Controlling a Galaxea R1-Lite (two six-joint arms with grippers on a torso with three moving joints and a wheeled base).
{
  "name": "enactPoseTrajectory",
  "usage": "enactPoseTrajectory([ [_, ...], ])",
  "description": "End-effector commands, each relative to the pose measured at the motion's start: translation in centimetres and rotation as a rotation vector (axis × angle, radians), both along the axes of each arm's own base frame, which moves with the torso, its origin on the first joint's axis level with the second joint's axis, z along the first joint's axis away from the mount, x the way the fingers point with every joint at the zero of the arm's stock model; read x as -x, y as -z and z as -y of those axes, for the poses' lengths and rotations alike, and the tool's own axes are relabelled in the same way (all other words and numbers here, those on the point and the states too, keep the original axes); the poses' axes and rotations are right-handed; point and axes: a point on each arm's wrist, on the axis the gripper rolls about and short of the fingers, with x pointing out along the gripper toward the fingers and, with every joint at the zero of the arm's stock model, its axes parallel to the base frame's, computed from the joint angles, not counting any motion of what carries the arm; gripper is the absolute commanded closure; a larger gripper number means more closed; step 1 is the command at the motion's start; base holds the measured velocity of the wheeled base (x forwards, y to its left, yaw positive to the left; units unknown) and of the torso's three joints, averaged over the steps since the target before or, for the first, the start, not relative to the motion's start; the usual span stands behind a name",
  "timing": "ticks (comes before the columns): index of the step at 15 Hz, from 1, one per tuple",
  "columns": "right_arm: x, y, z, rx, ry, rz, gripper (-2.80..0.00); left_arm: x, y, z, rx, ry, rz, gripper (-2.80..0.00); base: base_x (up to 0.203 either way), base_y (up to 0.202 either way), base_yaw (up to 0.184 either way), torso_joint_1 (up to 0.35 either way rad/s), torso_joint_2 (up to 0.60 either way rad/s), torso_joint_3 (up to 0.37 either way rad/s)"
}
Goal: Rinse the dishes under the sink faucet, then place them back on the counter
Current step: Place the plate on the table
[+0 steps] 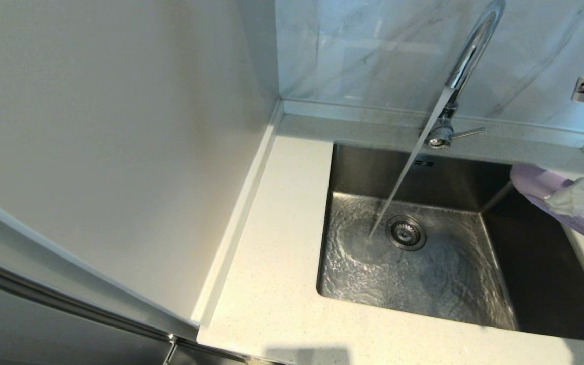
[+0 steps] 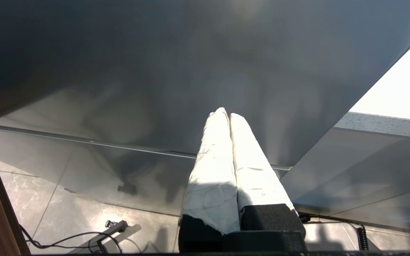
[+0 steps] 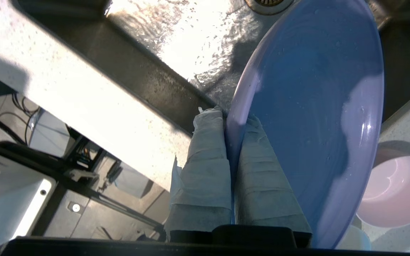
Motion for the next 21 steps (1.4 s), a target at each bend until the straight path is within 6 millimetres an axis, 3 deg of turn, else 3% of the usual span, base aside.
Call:
enactPoseTrajectory([
  [1,0.8,-0.2,0.1,0.006,-0.005,-0.004,0.00,0.0,0.0,0.0,0.000,0.001,0.000,0.00,0.000,0.000,0.000,0.000,0.00,0.000],
  [4,2.4,0.8,0.4,0.024,-0.008,-0.078,0.00,0.0,0.0,0.0,0.000,0.000,0.000,0.00,0.000,0.000,0.000,0.000,0.00,0.000],
  [8,6.3,3.3,1.0,0.069,-0.005,-0.419,0.00,0.0,0.0,0.0,0.000,0.000,0.000,0.00,0.000,0.000,0.000,0.000,0.00,0.000],
  [9,6.2,3.0,0.9,0.061,-0.006,-0.387,0.00,0.0,0.0,0.0,0.000,0.000,0.000,0.00,0.000,0.000,0.000,0.000,0.00,0.000],
  [13,0.6,-1.4,0.1,-0.034,0.011,0.249,0.00,0.0,0.0,0.0,0.000,0.000,0.000,0.00,0.000,0.000,0.000,0.000,0.00,0.000],
  [15,-1.5,-3.1,-0.1,-0.042,0.032,0.455,0.00,0.0,0.0,0.0,0.000,0.001,0.000,0.00,0.000,0.000,0.000,0.000,0.00,0.000],
  [18,-2.8,-1.8,0.6,0.106,0.149,0.416,0.00,0.0,0.0,0.0,0.000,0.001,0.000,0.00,0.000,0.000,0.000,0.000,0.00,0.000],
  [21,-4.0,1.0,2.4,0.311,0.254,0.304,0.00,0.0,0.0,0.0,0.000,0.000,0.000,0.00,0.000,0.000,0.000,0.000,0.00,0.000],
])
